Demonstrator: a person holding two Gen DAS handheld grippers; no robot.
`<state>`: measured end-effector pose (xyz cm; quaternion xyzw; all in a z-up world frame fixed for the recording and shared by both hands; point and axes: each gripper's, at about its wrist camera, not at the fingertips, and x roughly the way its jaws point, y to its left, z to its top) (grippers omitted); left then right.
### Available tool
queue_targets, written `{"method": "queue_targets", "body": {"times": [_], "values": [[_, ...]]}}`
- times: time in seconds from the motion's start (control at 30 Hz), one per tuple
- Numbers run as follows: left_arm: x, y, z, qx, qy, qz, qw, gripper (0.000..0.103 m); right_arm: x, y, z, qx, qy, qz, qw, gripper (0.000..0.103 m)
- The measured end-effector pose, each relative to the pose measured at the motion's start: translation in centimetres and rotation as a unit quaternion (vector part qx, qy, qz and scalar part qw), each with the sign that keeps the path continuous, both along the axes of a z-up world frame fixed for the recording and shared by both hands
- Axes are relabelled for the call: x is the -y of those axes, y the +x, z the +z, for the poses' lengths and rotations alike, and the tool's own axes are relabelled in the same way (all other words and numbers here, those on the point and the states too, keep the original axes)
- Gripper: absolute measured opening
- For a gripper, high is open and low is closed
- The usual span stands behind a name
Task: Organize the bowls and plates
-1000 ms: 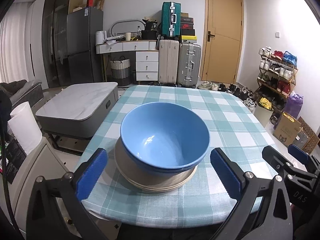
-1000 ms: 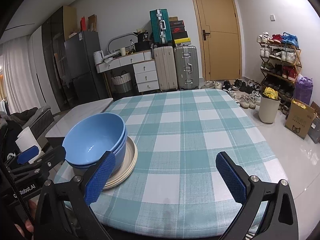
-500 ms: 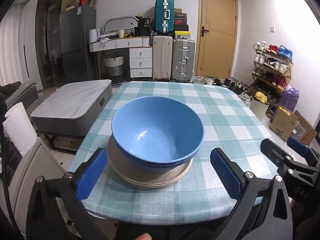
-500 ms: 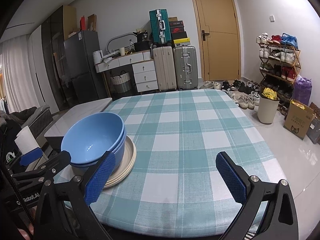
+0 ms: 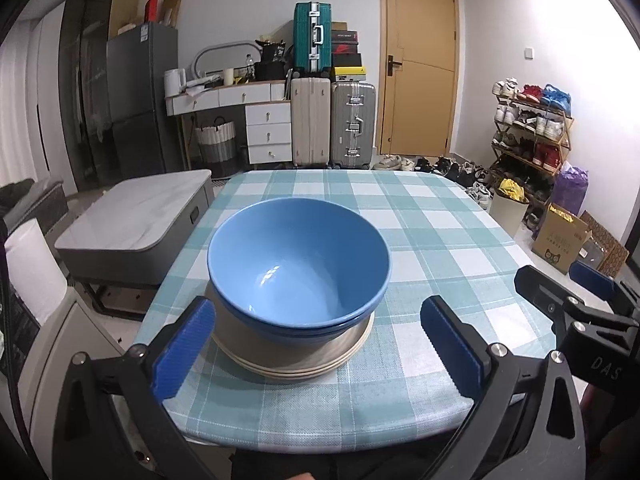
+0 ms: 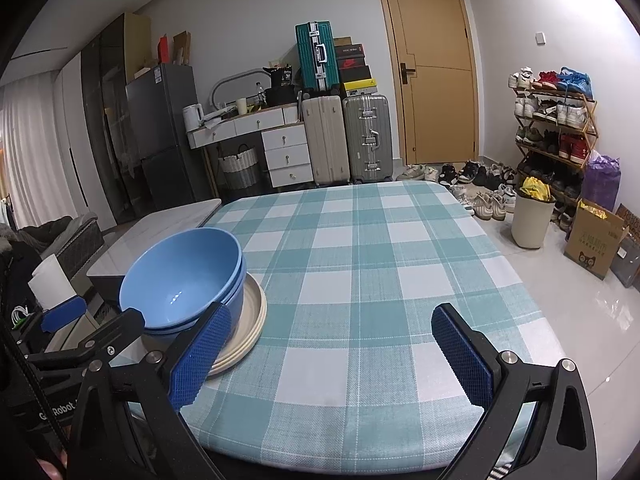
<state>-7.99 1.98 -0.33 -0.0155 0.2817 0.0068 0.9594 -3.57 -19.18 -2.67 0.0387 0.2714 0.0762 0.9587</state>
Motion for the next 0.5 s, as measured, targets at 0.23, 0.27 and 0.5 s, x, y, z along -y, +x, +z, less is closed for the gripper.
{"method": "queue_targets", "body": {"times": [0.23, 0.27, 0.5], "values": [[0.18, -0.01, -0.05, -0.001, 0.004, -0.002, 1.0000, 0.103, 0.05, -0.05, 0.03, 0.000, 0.001, -0.001, 1.000, 0.102], [0.14, -0.02, -0.07, 0.000, 0.004, -0.001, 1.0000, 0.103, 0.05, -0.02, 0.03, 0.000, 0.000, -0.001, 1.000, 0.102], [0.25, -0.06, -0.32, -0.009, 0.000, -0.006, 0.9999, 0.103, 0.14, -0.07, -0.03, 0.000, 0.000, -0.001, 1.000, 0.102]]}}
